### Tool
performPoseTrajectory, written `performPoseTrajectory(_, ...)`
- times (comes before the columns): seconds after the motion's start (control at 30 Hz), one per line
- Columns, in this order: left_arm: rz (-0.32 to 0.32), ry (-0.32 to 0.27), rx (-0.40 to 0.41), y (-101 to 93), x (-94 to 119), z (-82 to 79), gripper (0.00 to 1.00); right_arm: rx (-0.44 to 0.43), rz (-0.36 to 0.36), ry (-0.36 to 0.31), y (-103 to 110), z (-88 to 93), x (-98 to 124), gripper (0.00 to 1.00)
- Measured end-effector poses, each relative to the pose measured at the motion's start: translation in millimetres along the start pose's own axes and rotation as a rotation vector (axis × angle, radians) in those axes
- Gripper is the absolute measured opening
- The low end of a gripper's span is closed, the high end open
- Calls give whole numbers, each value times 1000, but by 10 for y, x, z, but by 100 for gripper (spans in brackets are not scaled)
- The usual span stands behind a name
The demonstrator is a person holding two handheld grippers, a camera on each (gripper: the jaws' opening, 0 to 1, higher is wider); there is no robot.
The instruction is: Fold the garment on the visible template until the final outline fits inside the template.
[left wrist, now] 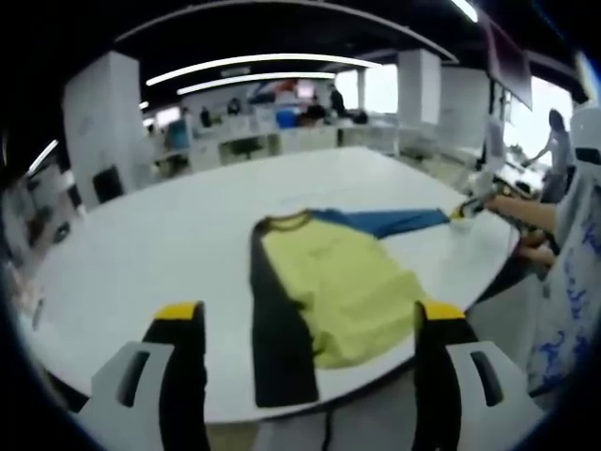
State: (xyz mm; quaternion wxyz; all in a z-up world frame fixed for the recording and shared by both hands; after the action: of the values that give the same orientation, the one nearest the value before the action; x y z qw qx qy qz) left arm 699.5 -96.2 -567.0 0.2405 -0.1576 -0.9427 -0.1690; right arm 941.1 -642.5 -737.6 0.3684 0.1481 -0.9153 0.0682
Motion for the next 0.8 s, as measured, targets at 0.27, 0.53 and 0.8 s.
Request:
performPoseTrajectory(0.27,-4,-2,1,1,31,3,89,-46,-48,-21,85,-4,-62,15)
performPoseTrajectory(0.53,-2,-11,-5,19,40,0,89,-27,-86,-46,233,-85,-61,36)
performPoseTrajectory(0.8,7,-36,-5,60,32,-2,89,17,-161,-70,631,-176,81,64)
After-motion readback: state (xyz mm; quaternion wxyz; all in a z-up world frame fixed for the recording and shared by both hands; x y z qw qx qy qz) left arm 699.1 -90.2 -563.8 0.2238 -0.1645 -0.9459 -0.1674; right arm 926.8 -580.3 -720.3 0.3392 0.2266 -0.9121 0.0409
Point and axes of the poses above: the point that each gripper's makers call its tool centre point, and the gripper's own axes: x roughly backward along the fingers, y roughly to its left, z roughly out of its underside, the point moved 3 cm from there along x, roughly backward along the fingers, and after that the axes turned 14 degrees about -x, right-handed, at the moved point
